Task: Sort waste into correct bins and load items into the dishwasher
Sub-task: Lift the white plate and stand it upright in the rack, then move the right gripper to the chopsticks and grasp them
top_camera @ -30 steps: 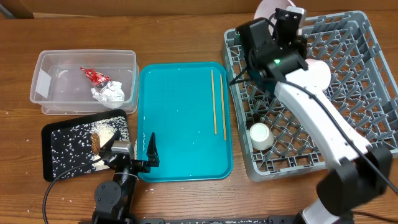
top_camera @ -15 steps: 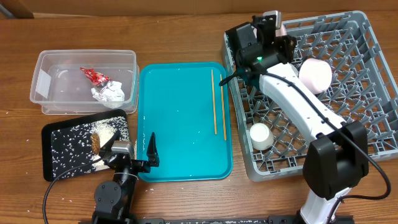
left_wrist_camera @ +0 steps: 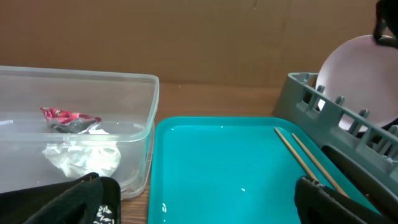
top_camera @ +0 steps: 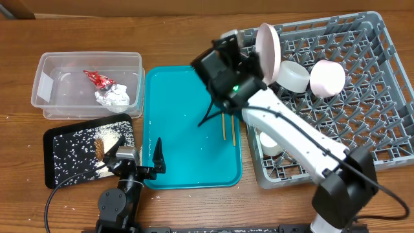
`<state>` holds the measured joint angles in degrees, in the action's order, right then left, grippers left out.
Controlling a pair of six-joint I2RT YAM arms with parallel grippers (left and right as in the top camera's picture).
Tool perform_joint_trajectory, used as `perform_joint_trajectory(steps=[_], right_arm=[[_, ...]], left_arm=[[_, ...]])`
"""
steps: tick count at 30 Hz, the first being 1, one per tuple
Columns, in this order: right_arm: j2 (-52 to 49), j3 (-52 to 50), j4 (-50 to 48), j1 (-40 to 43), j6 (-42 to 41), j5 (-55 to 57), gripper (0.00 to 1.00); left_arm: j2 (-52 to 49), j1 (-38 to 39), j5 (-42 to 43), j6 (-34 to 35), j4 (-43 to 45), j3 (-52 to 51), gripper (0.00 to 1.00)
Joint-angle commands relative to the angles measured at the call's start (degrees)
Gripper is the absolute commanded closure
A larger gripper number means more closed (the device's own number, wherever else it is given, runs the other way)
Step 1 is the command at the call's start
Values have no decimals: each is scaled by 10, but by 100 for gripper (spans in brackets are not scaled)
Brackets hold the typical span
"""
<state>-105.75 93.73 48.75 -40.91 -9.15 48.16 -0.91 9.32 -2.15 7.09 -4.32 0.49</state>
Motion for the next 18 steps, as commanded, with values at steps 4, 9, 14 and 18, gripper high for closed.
perform_joint_trajectory(steps=[4,9,14,18], right_arm=[[-14,-8,-8,22,-133,-466,53],[-106,-9,-17,28,-139,-443,53],[-162,-9,-31,47,-139,-432,53],[-196,-9,-34,62,-156,-433,53]], left_arm=[[5,-4,3,4,1,-2,0],[5,-4,3,4,1,-2,0],[5,-4,3,4,1,-2,0],[5,-4,3,4,1,-2,0]])
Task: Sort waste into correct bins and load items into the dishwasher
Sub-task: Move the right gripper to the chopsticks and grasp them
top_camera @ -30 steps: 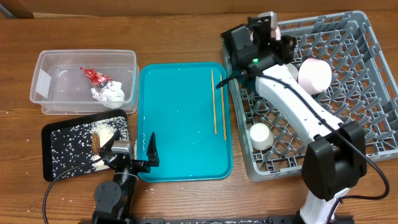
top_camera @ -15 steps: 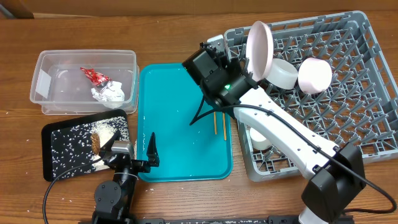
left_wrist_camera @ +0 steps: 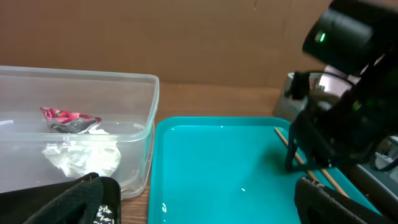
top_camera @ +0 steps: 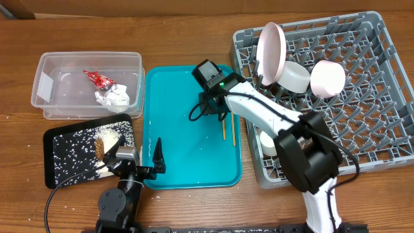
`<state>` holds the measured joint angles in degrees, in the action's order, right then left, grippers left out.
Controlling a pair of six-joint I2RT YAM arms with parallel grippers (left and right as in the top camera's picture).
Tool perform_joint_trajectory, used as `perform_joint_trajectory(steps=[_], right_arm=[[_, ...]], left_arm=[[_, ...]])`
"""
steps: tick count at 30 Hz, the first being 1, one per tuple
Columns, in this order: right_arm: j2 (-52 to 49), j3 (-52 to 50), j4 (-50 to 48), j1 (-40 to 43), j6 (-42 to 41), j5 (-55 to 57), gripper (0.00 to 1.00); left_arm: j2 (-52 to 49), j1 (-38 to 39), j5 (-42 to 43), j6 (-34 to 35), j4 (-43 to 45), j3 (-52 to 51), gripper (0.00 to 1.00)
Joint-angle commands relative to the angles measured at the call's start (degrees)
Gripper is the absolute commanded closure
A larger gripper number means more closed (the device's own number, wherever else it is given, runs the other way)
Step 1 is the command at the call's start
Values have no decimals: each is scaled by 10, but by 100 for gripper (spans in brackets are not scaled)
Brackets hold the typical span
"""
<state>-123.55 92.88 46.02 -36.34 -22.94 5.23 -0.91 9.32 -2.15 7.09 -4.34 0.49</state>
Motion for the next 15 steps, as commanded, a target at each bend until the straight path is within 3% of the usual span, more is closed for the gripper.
perform_joint_trajectory(steps=[1,5,7,10,13,15], right_arm=[[-23,0,-6,20,-27,-4,53],[-30,0,-6,34,-39,-19,53],[-30,0,-6,41,-39,-57,71],[-32,0,3,42,-39,-106,78],[-32,0,26,25,-39,-129,96],[-31,3,30,14,-39,-128,96]], left_arm=[[5,-4,3,4,1,-2,0],[5,-4,3,4,1,-2,0],[5,-4,3,4,1,-2,0],[5,-4,3,4,1,-2,0],[5,-4,3,4,1,-2,0],[5,-4,3,4,1,-2,0]])
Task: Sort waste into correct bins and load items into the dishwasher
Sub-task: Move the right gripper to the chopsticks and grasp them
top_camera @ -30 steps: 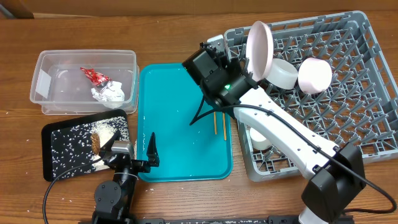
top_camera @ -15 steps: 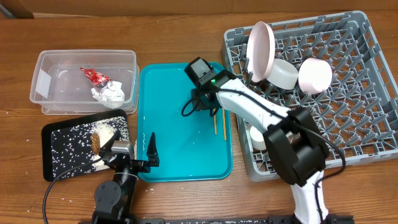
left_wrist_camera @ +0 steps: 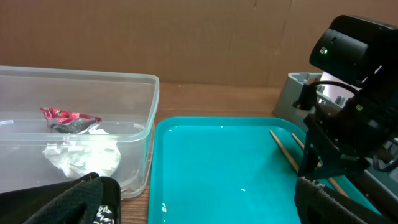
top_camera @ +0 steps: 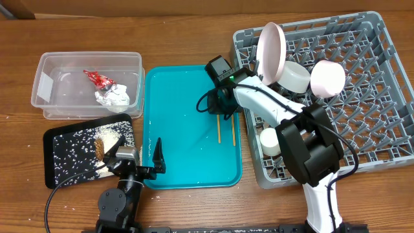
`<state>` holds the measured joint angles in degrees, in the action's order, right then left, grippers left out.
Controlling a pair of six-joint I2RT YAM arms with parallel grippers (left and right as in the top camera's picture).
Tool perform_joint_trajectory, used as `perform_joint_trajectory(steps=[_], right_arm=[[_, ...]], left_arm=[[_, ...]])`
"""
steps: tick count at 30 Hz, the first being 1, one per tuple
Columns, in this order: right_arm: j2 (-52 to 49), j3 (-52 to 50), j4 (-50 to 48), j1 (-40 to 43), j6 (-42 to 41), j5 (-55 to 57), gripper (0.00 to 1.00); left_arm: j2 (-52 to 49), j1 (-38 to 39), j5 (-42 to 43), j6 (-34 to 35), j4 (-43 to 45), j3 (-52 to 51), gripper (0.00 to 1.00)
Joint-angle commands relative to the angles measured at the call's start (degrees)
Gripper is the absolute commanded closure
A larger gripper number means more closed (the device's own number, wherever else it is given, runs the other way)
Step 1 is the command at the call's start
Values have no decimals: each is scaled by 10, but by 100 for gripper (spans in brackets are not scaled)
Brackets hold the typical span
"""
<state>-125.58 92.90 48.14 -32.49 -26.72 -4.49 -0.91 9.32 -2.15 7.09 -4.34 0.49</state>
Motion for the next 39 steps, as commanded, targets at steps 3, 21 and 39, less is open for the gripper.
perform_joint_trajectory(steps=[3,21,39], right_arm=[[0,14,12,-31,-1,-31,96],[170,75,90,68,221,109,96],[153,73,124,55,251,22,41]], left_arm=[[5,-4,3,4,1,-2,0],[5,-4,3,4,1,-2,0],[5,-4,3,4,1,-2,0]])
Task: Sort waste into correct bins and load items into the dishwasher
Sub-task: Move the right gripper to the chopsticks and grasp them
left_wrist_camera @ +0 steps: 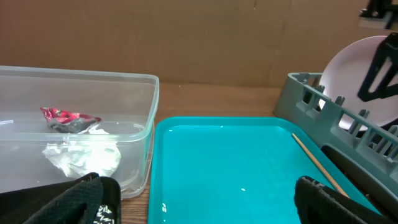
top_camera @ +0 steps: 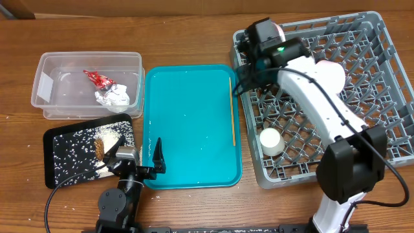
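Observation:
One wooden chopstick (top_camera: 233, 113) (left_wrist_camera: 314, 163) lies along the right side of the teal tray (top_camera: 187, 123); no second one shows. My right gripper (top_camera: 238, 87) (left_wrist_camera: 364, 96) hangs raised over the left rim of the grey dish rack (top_camera: 381, 39), in front of the pink plate (left_wrist_camera: 345, 68). Its fingers meet at the tips; whether something thin is pinched there I cannot tell. My left gripper (top_camera: 134, 156) (left_wrist_camera: 200, 199) rests open at the tray's near edge, holding nothing.
The rack holds a pink bowl (top_camera: 330, 71) and a white cup (top_camera: 270, 142). At the far left a clear bin (top_camera: 65, 65) contains a red wrapper (top_camera: 98, 79) and crumpled tissue (top_camera: 115, 97). A black speckled tray (top_camera: 71, 155) carries food scraps (top_camera: 100, 145).
My right gripper was low on the tray at the two chopsticks; now it is up over the rack's left rim. Only one chopstick is left on the tray, nearer its right edge.
My right arm stood above the tray's right side with two chopsticks under it. It was then down on the tray beside them, then right at them. Now it is raised by the rack and one chopstick shows. My left arm stayed still throughout.

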`<state>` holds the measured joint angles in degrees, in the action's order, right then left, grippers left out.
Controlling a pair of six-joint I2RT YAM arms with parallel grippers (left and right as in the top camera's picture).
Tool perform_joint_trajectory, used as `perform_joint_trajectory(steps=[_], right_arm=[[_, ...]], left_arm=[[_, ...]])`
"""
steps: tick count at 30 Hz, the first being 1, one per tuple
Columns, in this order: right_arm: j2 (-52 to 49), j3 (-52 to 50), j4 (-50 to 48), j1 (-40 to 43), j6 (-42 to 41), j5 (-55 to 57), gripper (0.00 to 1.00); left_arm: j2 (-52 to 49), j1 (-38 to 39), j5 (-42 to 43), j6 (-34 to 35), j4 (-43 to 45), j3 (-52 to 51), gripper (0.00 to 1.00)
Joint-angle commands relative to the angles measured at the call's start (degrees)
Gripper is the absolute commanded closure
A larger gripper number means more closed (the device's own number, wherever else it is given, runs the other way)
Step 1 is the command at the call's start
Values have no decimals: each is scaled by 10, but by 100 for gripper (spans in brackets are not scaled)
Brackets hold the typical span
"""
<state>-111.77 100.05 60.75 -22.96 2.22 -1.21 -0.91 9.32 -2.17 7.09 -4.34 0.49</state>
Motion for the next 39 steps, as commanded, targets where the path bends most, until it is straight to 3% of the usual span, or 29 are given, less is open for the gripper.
perform_joint_trajectory(steps=[1,8,20,24,26,35,39], right_arm=[[15,2,-2,-51,-52,-2,41],[-15,-38,-44,-116,-104,138,38],[-137,-57,-92,-111,-139,187,42],[-165,-57,-88,-111,-138,167,64],[-168,-57,-86,-113,-138,146,69],[-167,-57,-57,-127,-139,151,76],[-159,-43,-32,-138,-163,227,72]], left_arm=[[5,-4,3,4,1,-2,0],[5,-4,3,4,1,-2,0],[5,-4,3,4,1,-2,0],[5,-4,3,4,1,-2,0],[5,-4,3,4,1,-2,0],[5,-4,3,4,1,-2,0],[5,-4,3,4,1,-2,0]])
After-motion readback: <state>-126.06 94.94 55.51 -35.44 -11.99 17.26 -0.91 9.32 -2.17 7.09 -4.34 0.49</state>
